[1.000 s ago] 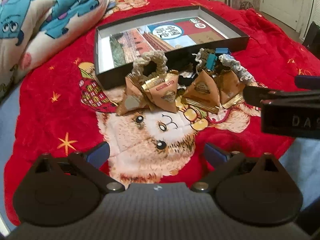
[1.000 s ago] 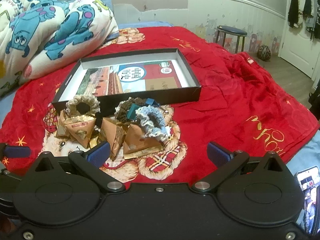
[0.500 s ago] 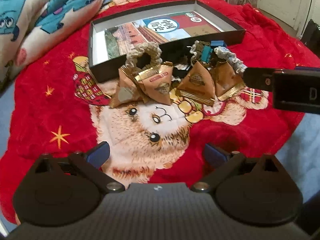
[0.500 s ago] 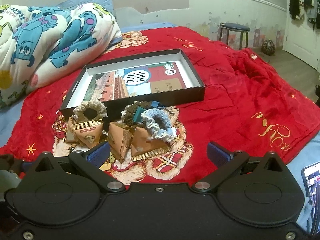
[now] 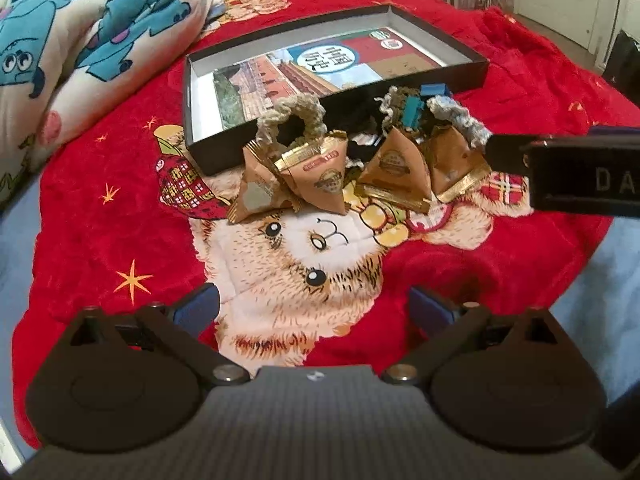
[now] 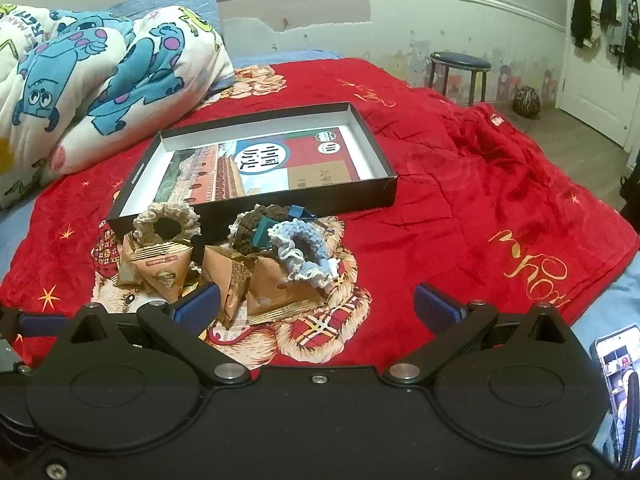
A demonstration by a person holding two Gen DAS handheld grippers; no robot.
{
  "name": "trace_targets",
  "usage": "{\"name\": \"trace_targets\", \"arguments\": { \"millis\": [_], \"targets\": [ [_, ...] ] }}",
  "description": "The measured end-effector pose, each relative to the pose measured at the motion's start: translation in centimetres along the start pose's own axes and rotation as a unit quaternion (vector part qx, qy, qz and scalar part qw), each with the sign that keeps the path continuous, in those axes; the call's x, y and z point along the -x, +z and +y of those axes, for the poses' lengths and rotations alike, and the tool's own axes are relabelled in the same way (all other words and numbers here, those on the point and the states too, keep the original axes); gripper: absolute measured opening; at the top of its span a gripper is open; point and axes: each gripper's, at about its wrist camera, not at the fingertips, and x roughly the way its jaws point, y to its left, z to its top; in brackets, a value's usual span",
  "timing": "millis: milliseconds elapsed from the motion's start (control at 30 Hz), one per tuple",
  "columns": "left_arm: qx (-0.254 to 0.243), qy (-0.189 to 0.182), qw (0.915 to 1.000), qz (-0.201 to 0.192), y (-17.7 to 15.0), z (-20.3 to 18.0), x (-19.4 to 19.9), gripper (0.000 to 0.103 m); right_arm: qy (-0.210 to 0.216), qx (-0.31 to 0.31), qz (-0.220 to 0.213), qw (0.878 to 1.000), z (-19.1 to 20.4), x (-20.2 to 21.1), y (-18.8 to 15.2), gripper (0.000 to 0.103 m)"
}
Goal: Organize objects
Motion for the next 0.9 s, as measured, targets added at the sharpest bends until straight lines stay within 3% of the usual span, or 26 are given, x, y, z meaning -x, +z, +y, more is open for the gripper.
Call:
{"name": "trace_targets", "arguments": {
  "millis": [467,667,767,900],
  "targets": [
    [0.015,-0.022,0.9997,0.001,0.2,0.3,0.2,0.103,0.004,-0.006,0.004,1.0,-0.2,-0.2,0.0,0.103],
    [-0.011,-0.026,0.9986,-0.044,0.0,-0.6,1.2,0.103,0.015,-0.016,0.003,1.0,-0.5,-0.2,0.0,0.103],
    [-0.007,-0.043,0.9952,-0.088,0.0,-0.6,1.8,0.101,0.032,-0.024,0.01,0.999,-0.7,-0.4,0.1,0.102],
    [-0.037,-0.017,0.9893,-0.14,0.0,-1.6,2.3,0.1,0.052,-0.034,0.013,0.998,-0.8,-0.5,0.1,0.094]
  ]
}}
